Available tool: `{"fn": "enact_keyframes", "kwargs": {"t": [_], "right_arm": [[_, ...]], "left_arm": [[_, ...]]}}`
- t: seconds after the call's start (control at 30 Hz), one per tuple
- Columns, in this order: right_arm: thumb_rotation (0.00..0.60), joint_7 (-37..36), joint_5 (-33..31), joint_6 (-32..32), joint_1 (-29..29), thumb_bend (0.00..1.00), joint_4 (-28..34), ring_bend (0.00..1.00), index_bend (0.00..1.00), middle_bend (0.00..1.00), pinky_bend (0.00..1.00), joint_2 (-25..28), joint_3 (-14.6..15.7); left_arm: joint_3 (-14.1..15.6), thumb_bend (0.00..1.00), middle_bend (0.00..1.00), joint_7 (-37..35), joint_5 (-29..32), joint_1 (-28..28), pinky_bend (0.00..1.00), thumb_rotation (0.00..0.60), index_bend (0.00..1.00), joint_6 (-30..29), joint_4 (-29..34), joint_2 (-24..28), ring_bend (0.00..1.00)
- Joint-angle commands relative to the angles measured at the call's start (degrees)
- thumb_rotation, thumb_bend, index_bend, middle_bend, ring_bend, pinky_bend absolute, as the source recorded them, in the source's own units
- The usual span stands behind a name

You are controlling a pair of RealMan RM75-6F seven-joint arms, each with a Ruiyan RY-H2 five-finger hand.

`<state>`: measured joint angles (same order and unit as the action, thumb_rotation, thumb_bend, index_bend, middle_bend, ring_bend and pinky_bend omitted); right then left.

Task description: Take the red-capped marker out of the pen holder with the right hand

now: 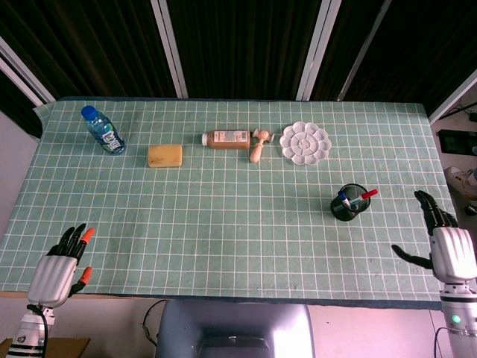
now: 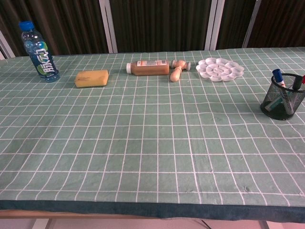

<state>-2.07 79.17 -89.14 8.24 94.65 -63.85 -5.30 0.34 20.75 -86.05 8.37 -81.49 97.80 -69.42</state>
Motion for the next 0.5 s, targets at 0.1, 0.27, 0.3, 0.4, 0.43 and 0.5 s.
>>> {"fn": "enact_keyframes", "kwargs": {"t": [0.1, 0.27, 0.3, 0.4, 0.43, 0.5], "right_arm": [[0.600, -2.2, -7.2, 9.4, 2.7, 0.12, -7.5, 0.98, 0.40, 0.91, 0.94, 1.3, -3.4], [0.600, -7.0, -10.5, 22.5, 7.5, 0.12, -14.5, 1.00, 0.43, 1.00, 1.00, 2.8, -4.6], [0.600, -8.4, -10.8, 24.5, 8.3, 0.12, -15.6, 1.00, 0.45, 1.00, 1.00, 2.7, -4.8], [0.600, -12.9, -10.4, 29.3, 10.8, 0.12, -19.4, 1.00, 0.48, 1.00, 1.00, 1.8, -5.7], [0.600, -13.7, -10.4, 30.5, 11.7, 0.12, -21.1, 1.00, 0.49, 1.00, 1.00, 1.1, -6.1], [0.600, -14.6, -10.3, 31.8, 13.0, 0.12, -23.0, 1.00, 0.50, 1.00, 1.00, 0.0, -6.7]], "left_arm": [[-0.4, 0.39, 0.00, -0.1, 0.7, -0.2, 0.36, 0.600, 0.06, -0.2, 0.3, 0.1, 0.03], [-0.4, 0.39, 0.00, 0.6, 1.2, -0.2, 0.36, 0.600, 0.06, 0.1, 0.6, 0.1, 0.03], [-0.4, 0.39, 0.00, 0.8, 1.2, -0.2, 0.36, 0.600, 0.06, 0.1, 0.6, 0.1, 0.03], [-0.3, 0.39, 0.00, 1.2, 1.2, -0.1, 0.36, 0.600, 0.06, 0.5, 0.7, -0.1, 0.03], [-0.3, 0.39, 0.00, 1.4, 1.3, -0.1, 0.36, 0.600, 0.06, 0.6, 0.7, -0.1, 0.03], [-0.3, 0.39, 0.00, 1.6, 1.4, -0.1, 0.36, 0.600, 0.06, 0.7, 0.7, -0.1, 0.03]]}}
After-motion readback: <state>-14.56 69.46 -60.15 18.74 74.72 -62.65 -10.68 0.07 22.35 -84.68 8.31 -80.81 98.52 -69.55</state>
